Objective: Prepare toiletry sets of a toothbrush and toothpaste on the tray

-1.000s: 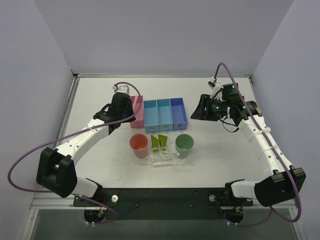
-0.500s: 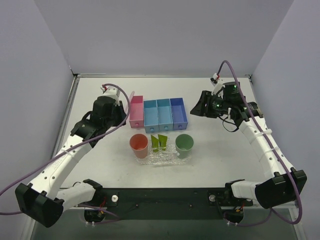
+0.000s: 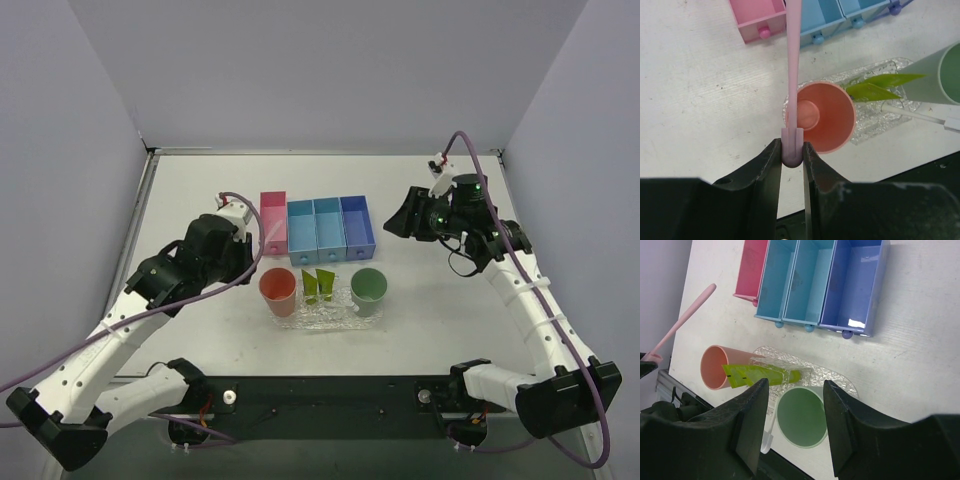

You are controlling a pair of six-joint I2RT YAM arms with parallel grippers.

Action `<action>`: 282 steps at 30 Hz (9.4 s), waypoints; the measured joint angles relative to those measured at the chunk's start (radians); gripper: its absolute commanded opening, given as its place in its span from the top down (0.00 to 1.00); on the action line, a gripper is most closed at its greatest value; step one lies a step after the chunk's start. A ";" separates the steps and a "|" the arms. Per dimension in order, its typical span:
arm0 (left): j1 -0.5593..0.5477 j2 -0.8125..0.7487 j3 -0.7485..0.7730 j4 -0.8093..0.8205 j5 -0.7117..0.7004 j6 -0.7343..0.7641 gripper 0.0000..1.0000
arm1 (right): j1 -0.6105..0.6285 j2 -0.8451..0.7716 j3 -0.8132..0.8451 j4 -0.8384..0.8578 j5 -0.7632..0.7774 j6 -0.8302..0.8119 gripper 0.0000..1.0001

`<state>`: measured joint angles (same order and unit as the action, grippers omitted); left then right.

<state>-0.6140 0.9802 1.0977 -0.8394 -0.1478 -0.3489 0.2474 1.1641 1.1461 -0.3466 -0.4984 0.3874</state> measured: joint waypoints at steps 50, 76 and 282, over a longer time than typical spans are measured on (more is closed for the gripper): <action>-0.255 -0.018 0.188 -0.441 0.307 0.136 1.00 | 0.000 -0.056 -0.019 -0.061 0.143 -0.051 0.57; -0.256 0.093 0.138 -0.412 0.228 0.104 1.00 | 0.000 -0.064 -0.048 -0.072 0.154 -0.059 0.56; -0.059 0.171 0.063 -0.032 0.068 0.024 0.16 | -0.117 -0.122 -0.165 -0.061 0.161 -0.122 0.46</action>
<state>-0.6731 1.1515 1.1610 -0.8711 -0.0799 -0.3244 0.1303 1.0424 0.9813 -0.4072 -0.3378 0.2649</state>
